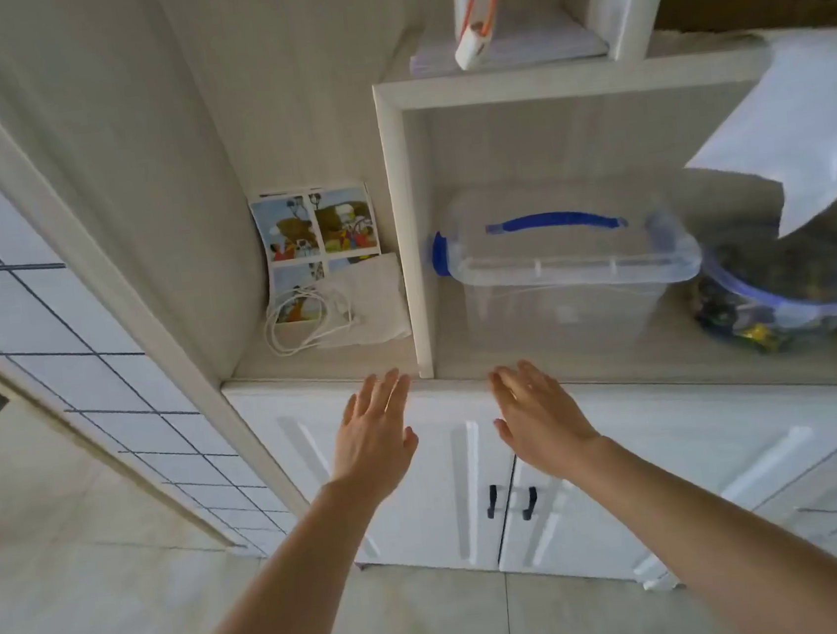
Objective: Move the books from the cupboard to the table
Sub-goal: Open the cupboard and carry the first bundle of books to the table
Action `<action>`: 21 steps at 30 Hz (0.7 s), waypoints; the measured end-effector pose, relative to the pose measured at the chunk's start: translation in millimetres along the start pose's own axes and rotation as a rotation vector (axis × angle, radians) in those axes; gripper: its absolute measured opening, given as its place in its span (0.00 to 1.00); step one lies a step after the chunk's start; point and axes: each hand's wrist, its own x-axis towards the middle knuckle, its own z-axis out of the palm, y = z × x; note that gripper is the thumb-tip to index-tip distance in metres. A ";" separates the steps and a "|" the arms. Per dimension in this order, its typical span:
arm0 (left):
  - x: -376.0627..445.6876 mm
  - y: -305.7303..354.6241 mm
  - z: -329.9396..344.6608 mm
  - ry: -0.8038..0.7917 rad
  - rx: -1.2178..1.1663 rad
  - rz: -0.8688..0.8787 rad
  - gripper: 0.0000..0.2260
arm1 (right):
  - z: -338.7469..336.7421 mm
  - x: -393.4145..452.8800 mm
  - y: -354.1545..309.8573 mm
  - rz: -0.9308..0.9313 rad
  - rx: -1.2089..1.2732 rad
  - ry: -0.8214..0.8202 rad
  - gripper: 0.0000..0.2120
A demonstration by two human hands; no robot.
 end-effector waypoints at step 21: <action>-24.7 -9.7 31.6 0.061 -0.077 -0.049 0.29 | 43.8 -30.0 -24.0 -0.005 -0.010 0.233 0.34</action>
